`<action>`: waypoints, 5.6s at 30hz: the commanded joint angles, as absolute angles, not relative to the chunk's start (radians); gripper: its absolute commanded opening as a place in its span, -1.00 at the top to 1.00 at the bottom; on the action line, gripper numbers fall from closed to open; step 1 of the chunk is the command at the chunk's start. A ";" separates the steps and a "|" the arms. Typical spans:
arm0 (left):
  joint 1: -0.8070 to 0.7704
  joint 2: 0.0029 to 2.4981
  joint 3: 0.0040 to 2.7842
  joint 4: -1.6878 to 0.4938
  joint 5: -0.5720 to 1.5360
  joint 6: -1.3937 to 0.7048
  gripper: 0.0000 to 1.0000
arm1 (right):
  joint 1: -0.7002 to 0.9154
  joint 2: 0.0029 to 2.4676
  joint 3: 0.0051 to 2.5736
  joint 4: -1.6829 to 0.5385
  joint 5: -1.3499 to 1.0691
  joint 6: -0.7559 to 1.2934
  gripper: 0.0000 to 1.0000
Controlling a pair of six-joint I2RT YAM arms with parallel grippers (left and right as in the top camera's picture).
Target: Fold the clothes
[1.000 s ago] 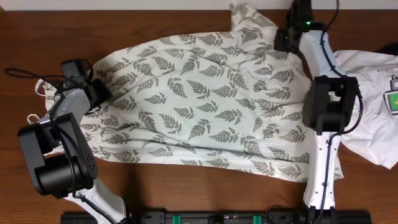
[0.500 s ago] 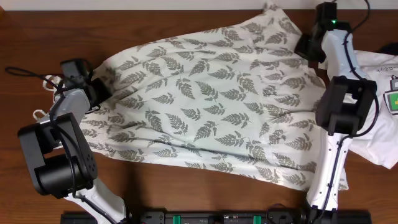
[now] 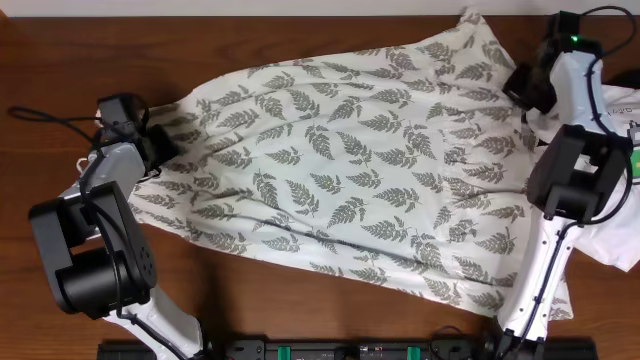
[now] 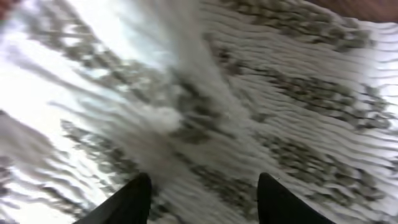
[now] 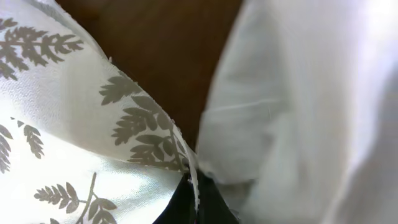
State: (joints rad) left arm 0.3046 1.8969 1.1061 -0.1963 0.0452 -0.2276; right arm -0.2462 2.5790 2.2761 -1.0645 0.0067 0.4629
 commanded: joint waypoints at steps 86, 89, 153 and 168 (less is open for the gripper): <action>0.434 1.370 1.124 -0.812 0.176 -0.158 -0.96 | -0.188 1.979 2.229 -1.505 -0.121 0.028 0.13; 0.434 1.372 1.123 -0.857 0.176 -0.158 -0.96 | -0.167 1.938 2.229 -1.553 -0.121 0.017 0.13; 0.434 1.372 1.117 -0.937 0.176 -0.189 -0.96 | 0.793 1.261 0.712 -1.097 -0.067 0.515 -0.66; 0.434 1.372 1.117 -0.937 0.176 -0.189 -0.96 | 0.793 1.461 0.710 -1.103 -0.083 0.550 -0.69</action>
State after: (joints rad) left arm 0.4339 1.3727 1.1213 -0.9352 0.1772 -0.1833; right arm 0.7849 1.4315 0.7177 -1.1023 -0.0895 0.5289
